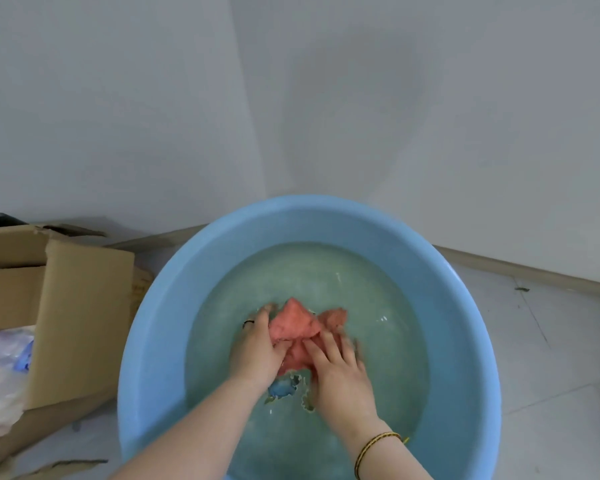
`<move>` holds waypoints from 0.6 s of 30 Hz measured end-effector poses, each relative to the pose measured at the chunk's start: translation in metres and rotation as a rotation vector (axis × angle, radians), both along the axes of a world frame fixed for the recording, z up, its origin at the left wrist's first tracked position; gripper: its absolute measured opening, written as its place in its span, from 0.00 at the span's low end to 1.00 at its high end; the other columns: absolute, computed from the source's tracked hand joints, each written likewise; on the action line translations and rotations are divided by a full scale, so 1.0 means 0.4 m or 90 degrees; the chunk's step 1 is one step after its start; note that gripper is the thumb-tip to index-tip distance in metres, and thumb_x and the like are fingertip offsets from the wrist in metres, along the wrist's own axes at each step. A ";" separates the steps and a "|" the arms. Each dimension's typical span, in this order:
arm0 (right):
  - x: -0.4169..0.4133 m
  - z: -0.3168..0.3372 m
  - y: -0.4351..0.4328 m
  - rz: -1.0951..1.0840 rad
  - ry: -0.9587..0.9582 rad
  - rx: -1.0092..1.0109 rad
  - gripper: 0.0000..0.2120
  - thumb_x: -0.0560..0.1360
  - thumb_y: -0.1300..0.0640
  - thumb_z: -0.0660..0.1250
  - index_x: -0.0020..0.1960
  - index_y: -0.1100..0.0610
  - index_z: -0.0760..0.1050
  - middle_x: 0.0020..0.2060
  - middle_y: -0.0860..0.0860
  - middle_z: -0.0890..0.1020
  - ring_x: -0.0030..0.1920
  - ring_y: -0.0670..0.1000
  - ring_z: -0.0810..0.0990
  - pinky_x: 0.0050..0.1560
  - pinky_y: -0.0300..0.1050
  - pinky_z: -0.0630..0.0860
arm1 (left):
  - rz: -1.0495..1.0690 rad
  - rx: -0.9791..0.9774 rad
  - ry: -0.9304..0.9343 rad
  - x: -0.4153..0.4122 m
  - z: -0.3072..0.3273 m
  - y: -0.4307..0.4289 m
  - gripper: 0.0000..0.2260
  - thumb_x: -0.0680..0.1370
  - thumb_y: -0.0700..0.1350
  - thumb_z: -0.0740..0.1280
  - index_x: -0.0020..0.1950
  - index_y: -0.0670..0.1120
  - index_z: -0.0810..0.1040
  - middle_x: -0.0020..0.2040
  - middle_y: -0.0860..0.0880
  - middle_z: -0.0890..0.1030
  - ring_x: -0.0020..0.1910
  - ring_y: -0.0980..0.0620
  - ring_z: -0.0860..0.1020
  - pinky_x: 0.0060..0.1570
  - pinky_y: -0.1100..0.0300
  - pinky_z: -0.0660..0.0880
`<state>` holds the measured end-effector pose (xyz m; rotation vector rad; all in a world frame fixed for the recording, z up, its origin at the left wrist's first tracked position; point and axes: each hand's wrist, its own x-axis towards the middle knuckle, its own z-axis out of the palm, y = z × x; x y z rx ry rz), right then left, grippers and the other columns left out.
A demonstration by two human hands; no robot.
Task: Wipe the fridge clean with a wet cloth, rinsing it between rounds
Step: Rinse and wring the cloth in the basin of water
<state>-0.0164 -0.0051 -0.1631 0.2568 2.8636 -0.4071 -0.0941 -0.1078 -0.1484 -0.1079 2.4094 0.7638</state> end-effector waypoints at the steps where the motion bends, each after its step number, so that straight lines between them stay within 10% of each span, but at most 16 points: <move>1: 0.001 -0.001 0.001 -0.002 0.006 0.005 0.23 0.47 0.49 0.77 0.42 0.46 0.81 0.45 0.47 0.84 0.47 0.55 0.83 0.41 0.49 0.80 | 0.000 -0.006 -0.020 -0.006 -0.001 0.000 0.22 0.74 0.41 0.65 0.67 0.48 0.67 0.62 0.46 0.75 0.61 0.47 0.72 0.54 0.62 0.67; 7: -0.005 0.031 0.002 -0.422 0.097 -0.385 0.10 0.70 0.64 0.65 0.52 0.62 0.77 0.52 0.51 0.72 0.58 0.56 0.73 0.55 0.31 0.63 | 0.068 0.136 -0.160 -0.050 0.022 -0.007 0.15 0.72 0.32 0.63 0.58 0.40 0.74 0.45 0.48 0.77 0.42 0.51 0.76 0.40 0.66 0.72; 10: -0.042 0.054 0.014 -0.680 -0.024 -0.529 0.22 0.72 0.63 0.68 0.64 0.61 0.67 0.57 0.55 0.73 0.60 0.55 0.72 0.62 0.42 0.67 | 0.109 0.241 -0.235 -0.065 0.033 -0.024 0.19 0.72 0.28 0.62 0.58 0.45 0.72 0.43 0.51 0.77 0.40 0.54 0.76 0.37 0.65 0.74; 15: -0.106 0.089 0.024 -0.818 -0.229 -0.839 0.01 0.75 0.63 0.64 0.46 0.60 0.73 0.38 0.57 0.79 0.37 0.56 0.77 0.37 0.48 0.74 | 0.227 0.394 -0.401 -0.071 0.061 -0.054 0.16 0.71 0.28 0.59 0.51 0.45 0.76 0.41 0.44 0.79 0.37 0.47 0.78 0.35 0.58 0.77; 18: -0.102 0.099 0.010 -0.843 -0.209 -0.932 0.07 0.77 0.63 0.61 0.41 0.60 0.74 0.36 0.56 0.78 0.36 0.55 0.77 0.35 0.46 0.73 | 0.224 0.443 -0.459 -0.059 0.087 -0.061 0.11 0.63 0.47 0.70 0.43 0.47 0.78 0.39 0.45 0.78 0.34 0.49 0.76 0.32 0.61 0.73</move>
